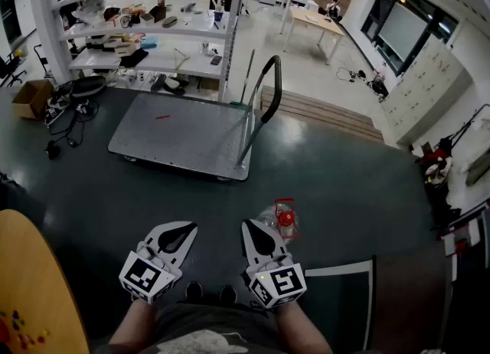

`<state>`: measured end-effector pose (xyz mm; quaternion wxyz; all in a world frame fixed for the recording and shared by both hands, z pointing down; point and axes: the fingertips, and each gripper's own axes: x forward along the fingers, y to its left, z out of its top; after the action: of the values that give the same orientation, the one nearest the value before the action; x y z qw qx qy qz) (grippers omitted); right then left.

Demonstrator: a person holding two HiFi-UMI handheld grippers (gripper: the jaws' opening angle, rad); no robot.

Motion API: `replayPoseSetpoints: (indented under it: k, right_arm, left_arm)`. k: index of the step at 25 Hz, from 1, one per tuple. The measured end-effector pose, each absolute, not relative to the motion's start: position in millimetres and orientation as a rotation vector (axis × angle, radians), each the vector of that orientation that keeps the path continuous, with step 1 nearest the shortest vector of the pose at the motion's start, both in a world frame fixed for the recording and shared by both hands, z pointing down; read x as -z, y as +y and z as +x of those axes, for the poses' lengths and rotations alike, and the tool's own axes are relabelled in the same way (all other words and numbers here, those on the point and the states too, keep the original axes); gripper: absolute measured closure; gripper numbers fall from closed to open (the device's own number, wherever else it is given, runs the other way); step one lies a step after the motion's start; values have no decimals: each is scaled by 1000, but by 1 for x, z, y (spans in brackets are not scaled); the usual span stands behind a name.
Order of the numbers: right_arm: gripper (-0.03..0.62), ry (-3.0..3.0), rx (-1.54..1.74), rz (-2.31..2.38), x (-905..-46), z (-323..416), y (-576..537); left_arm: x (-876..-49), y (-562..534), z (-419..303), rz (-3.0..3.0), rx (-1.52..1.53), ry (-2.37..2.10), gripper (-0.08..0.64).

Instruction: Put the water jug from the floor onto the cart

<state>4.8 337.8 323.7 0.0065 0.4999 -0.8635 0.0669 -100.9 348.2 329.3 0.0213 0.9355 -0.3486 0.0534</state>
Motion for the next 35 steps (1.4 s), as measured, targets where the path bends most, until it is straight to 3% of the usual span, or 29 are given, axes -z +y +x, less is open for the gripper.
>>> replayPoseSetpoints:
  k: [16, 27, 35]
  right_arm:
    - [603, -2586, -133, 1694, -339, 16, 342]
    - [603, -2308, -201, 2080, -363, 96, 355]
    - [603, -2153, -178, 2278, -367, 180, 362]
  left_arm:
    - [-341, 339, -102, 2886, -143, -986, 552]
    - [-364, 322, -97, 2882, -153, -811, 552]
    - [-374, 320, -53, 2885, -207, -774, 552]
